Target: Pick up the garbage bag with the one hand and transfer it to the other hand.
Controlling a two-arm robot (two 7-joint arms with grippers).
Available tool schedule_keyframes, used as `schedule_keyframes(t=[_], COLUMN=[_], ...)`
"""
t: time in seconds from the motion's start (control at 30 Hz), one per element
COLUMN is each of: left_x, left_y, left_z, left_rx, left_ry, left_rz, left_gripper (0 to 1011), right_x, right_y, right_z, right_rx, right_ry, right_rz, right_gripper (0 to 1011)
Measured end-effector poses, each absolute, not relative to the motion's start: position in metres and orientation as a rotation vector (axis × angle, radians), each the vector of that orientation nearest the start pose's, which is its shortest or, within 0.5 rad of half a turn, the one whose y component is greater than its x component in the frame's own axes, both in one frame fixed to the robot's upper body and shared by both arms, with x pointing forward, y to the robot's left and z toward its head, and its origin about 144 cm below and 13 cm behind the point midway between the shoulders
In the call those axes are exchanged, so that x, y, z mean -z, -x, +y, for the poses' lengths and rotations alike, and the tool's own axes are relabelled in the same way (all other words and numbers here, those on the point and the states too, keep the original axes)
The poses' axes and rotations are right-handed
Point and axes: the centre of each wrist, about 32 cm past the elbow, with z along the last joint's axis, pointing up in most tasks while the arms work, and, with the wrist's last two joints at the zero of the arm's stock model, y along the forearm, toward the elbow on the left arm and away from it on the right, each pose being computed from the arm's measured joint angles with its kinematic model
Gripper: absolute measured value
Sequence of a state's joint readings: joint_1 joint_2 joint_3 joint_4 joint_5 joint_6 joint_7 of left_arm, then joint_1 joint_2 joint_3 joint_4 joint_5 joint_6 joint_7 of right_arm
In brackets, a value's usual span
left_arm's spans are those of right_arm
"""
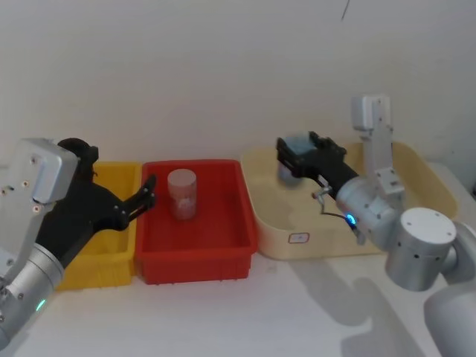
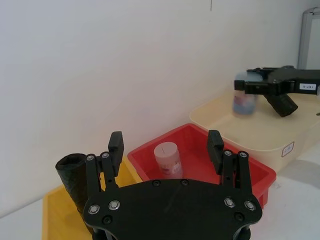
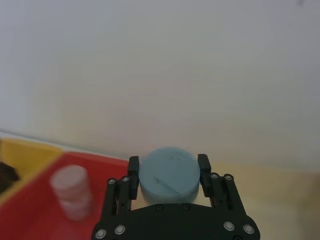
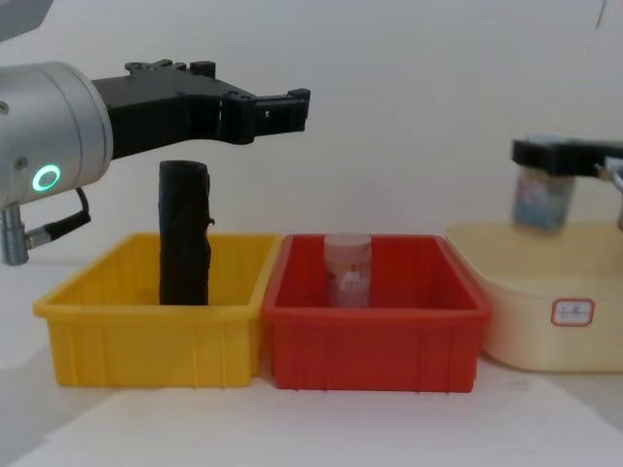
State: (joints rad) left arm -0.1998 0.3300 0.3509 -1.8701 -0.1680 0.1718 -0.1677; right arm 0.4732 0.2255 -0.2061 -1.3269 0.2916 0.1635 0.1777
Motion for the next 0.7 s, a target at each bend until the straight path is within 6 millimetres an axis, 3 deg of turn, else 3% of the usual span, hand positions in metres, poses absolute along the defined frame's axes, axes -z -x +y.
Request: schedule_keyframes(t=[0.37, 0.7], left_x=[-1.274, -1.274], left_y=[-0.469, -0.469], left_z=[0.19, 0.19], left_rx=[-1.009, -1.009], left_ry=[0.01, 0.01], left_rz=[-0.303, -0.303], left_gripper=[1002, 1002], right_x=[-1.221, -1.216], right_y=[-0.579, -0.564], right_z=[-0.273, -0.28], right_rx=[1.332, 1.34], right_ry=[0.055, 0.0], right_rz=[-0.032, -0.014], right_gripper=[987, 999])
